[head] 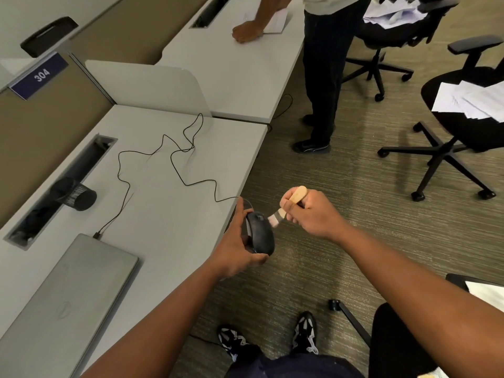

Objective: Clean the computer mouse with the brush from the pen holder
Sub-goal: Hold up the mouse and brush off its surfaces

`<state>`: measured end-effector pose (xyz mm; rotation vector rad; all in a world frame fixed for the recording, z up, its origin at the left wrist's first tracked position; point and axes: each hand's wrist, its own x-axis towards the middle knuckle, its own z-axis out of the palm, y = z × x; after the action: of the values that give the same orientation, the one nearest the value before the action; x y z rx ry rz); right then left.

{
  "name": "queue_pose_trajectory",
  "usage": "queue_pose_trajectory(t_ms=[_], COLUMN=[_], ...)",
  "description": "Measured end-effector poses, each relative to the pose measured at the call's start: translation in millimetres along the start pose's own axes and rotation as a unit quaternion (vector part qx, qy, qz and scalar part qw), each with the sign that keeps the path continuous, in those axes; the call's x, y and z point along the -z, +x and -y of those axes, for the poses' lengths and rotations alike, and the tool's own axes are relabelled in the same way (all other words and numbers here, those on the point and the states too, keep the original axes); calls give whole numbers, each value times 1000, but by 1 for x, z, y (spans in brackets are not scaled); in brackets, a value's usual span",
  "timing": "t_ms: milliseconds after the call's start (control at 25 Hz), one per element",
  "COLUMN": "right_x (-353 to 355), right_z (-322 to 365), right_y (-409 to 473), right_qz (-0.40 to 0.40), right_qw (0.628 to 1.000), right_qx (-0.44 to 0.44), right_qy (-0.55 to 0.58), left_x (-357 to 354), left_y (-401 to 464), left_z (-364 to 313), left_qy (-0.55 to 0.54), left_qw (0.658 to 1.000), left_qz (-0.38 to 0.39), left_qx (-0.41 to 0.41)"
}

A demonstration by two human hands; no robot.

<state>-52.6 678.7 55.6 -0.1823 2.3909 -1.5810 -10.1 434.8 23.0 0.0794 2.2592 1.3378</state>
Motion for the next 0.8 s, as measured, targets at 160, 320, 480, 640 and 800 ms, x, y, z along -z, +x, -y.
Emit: queue_pose_trajectory(t_ms=[160, 320, 480, 640, 800], right_x=[-9, -10, -1, 3, -3], right_z=[1, 0, 2, 4, 5], right_y=[1, 1, 2, 2, 0], right_qz=[-25, 4, 53, 19, -20], right_qw=[995, 993, 989, 991, 985], right_qx=[-13, -60, -97, -94, -60], right_qy=[93, 101, 100, 98, 160], left_x=[-1, -3, -5, -3, -4], left_y=[0, 1, 0, -1, 0], left_z=[-2, 1, -1, -4, -6], left_qy=[-3, -30, -14, -9, -1], left_qw=[1000, 999, 1000, 1000, 1000], left_qz=[3, 7, -2, -8, 2], left_qx=[4, 12, 5, 0, -5])
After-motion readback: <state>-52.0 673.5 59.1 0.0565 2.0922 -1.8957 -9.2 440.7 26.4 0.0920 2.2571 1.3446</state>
